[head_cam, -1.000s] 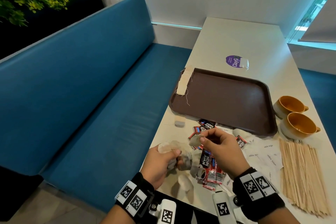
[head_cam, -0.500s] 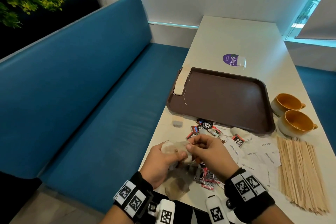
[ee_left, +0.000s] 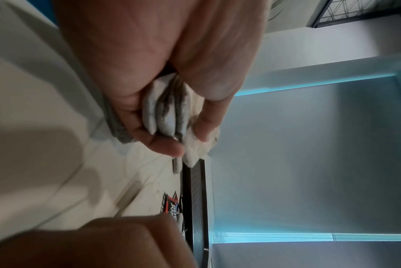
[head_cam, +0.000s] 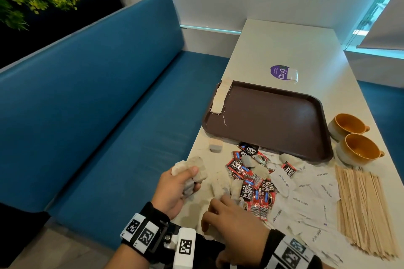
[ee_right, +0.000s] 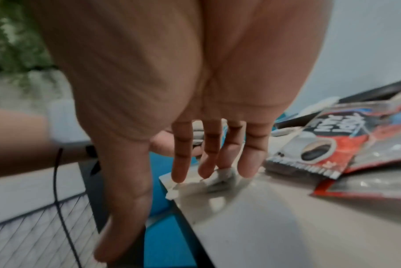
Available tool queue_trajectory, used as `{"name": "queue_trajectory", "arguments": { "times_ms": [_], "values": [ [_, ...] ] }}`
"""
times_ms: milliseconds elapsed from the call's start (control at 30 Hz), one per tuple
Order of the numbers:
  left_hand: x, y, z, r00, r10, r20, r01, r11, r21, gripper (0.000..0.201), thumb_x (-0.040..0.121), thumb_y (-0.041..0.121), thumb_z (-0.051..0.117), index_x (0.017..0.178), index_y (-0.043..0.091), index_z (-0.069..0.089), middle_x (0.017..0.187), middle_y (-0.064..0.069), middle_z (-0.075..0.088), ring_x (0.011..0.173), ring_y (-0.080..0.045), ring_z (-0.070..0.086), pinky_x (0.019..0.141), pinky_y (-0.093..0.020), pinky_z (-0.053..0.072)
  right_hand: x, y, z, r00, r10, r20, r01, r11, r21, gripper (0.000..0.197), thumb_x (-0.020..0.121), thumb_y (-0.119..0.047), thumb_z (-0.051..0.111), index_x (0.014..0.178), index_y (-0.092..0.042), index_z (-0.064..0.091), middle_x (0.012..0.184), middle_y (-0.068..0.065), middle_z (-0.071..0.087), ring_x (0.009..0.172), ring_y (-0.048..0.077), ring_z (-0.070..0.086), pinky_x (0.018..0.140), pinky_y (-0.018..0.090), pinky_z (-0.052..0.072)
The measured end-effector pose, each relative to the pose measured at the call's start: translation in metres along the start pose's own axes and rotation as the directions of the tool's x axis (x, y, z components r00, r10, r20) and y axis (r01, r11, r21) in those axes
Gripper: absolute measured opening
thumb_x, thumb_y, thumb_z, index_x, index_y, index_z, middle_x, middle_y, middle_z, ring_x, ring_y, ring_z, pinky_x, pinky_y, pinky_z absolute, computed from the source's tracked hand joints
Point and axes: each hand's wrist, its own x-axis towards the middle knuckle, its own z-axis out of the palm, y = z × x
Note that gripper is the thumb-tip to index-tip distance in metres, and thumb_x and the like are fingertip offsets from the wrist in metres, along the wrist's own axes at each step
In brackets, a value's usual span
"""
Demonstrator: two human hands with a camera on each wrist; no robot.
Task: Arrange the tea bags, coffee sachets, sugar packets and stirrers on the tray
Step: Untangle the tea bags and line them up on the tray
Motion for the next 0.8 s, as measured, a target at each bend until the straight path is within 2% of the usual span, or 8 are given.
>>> {"name": "queue_trajectory", "arguments": {
  "times_ms": [100,200,267,400,500,633,733,800],
  "values": [
    [-0.002,0.0,-0.001,1.0,0.003,0.001,-0.003,1.0,-0.001,0.017,0.091,0.006,0.071,0.105,-0.003,0.07,0.092,-0.02,0.075,0.072,-0.024,0.07,0.064,-0.031,0.059,0.003,-0.002,0.006,0.999,-0.01,-0.043,0.005,0.994,-0.111,0.039,0.09,-0.022,0.065,0.126,-0.016,0.052,0.126,0.009,0.047,0.121,0.03,0.037,0.092,0.045,0.044],
    [-0.003,0.0,-0.001,1.0,0.001,0.001,-0.001,1.0,0.001,0.018,0.092,0.006,0.071,0.107,-0.004,0.069,0.094,-0.021,0.075,0.076,-0.026,0.071,0.066,-0.031,0.06,0.0,0.006,0.016,0.99,-0.07,-0.125,0.054,0.99,-0.127,0.021,0.096,-0.024,0.053,0.113,-0.02,0.066,0.111,0.002,0.059,0.111,0.026,0.047,0.081,0.036,0.043],
    [-0.004,0.0,0.0,1.0,-0.003,-0.003,0.003,1.0,0.004,0.021,0.091,0.005,0.071,0.109,-0.005,0.069,0.095,-0.021,0.075,0.076,-0.027,0.071,0.064,-0.031,0.06,-0.005,0.012,0.018,0.983,-0.063,-0.172,0.055,0.997,-0.048,0.021,0.093,-0.025,0.054,0.105,-0.025,0.071,0.103,-0.004,0.062,0.108,0.018,0.047,0.08,0.031,0.041],
    [-0.004,0.001,0.003,1.0,-0.01,-0.003,0.01,1.0,0.023,0.021,0.092,0.006,0.071,0.109,-0.004,0.069,0.094,-0.021,0.075,0.075,-0.027,0.071,0.063,-0.031,0.06,-0.014,0.019,0.004,0.979,0.062,-0.195,-0.011,0.968,0.251,0.021,0.086,-0.024,0.055,0.096,-0.027,0.073,0.106,-0.014,0.062,0.108,0.002,0.044,0.091,0.021,0.042],
    [-0.004,0.0,0.007,1.0,-0.01,0.001,0.01,0.998,0.056,0.025,0.09,0.01,0.073,0.11,-0.004,0.069,0.089,-0.022,0.075,0.071,-0.027,0.07,0.067,-0.033,0.054,-0.014,0.027,-0.015,0.936,0.227,-0.27,-0.038,0.826,0.562,0.014,0.087,-0.013,0.06,0.089,-0.021,0.07,0.086,-0.014,0.073,0.087,0.001,0.063,0.078,0.02,0.049],
    [-0.009,0.0,0.018,0.998,0.024,0.051,-0.027,0.997,0.066,0.03,0.085,0.007,0.077,0.109,-0.007,0.068,0.09,-0.022,0.074,0.073,-0.026,0.071,0.064,-0.034,0.06,-0.008,0.033,-0.043,0.903,0.334,-0.27,0.094,0.459,0.883,0.007,0.095,0.0,0.065,0.096,-0.005,0.07,0.083,0.012,0.076,0.074,0.023,0.077,0.068,0.034,0.06],
    [-0.013,0.001,0.024,0.991,0.03,0.132,-0.04,0.997,0.071,0.026,0.087,0.003,0.073,0.108,-0.011,0.065,0.075,-0.017,0.073,0.056,-0.018,0.067,0.054,-0.028,0.056,0.005,0.041,-0.047,0.871,0.396,-0.292,0.083,0.467,0.881,0.012,0.089,-0.007,0.075,0.096,-0.016,0.076,0.085,0.006,0.076,0.074,0.019,0.072,0.07,0.035,0.061],
    [-0.014,0.001,0.026,0.99,0.033,0.135,-0.046,0.994,0.096,0.034,0.083,0.006,0.075,0.11,-0.011,0.065,0.078,-0.018,0.073,0.056,-0.017,0.067,0.054,-0.029,0.056,0.014,0.045,-0.045,0.833,0.468,-0.294,0.064,0.448,0.892,0.021,0.085,-0.006,0.08,0.099,-0.021,0.076,0.078,0.001,0.071,0.068,0.015,0.065,0.07,0.03,0.058]
  ]
}}
